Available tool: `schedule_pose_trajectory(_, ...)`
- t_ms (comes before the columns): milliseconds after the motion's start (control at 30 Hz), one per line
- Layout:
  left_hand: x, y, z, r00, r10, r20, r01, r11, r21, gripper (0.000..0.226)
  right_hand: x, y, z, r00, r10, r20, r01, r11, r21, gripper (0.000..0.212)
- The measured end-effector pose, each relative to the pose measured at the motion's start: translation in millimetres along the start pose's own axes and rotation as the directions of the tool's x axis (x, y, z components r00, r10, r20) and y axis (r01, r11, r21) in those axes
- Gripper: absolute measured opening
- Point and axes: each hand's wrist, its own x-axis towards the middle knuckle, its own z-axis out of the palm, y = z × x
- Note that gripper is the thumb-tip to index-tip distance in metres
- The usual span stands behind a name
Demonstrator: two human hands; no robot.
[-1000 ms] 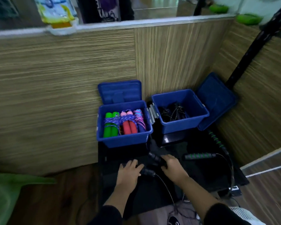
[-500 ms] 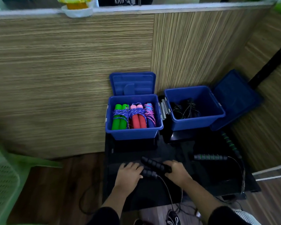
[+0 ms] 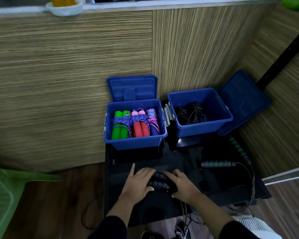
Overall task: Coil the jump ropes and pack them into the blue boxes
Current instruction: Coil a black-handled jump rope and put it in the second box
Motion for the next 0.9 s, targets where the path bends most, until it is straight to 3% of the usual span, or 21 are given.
schedule_pose_trajectory(67,1,0,-2,1.0,0.0,0.027,0.0,1.0,0.006,0.075,2,0,2,0.998,-0.01,-0.055,0.014,0.997,0.081,0.079)
schedule_pose_trajectory(167,0,3,-4,0.991,-0.051,0.124,0.046,0.998,0.042,0.079,8,-5,-5,0.974,0.107,-0.201,-0.049,0.96,0.276,0.052)
schedule_pose_trajectory(233,-6,8,-3,0.966,-0.146,0.214,0.141,0.989,0.039,0.091,14,-9,-8,0.964,0.127,-0.234,-0.069,0.968,0.243,0.036)
schedule_pose_trajectory(400,-19,9,1,0.933,-0.291,0.211,0.291,0.956,0.031,0.096,18,-17,-1,0.979,0.085,-0.187,-0.04,0.972,0.23,0.038)
schedule_pose_trajectory(667,-29,7,16,0.985,-0.114,0.13,0.125,0.989,-0.077,0.07,7,-15,0,0.963,0.195,-0.184,-0.097,0.893,0.438,0.033)
schedule_pose_trajectory(800,-32,17,10,0.974,-0.126,0.188,0.156,0.976,-0.153,0.06,8,-19,-4,0.935,0.308,-0.177,-0.146,0.786,0.6,0.024)
schedule_pose_trajectory(900,-32,27,-1,0.972,-0.144,0.187,0.198,0.929,-0.313,0.058,8,-19,-12,0.94,0.286,-0.186,-0.11,0.77,0.628,0.024)
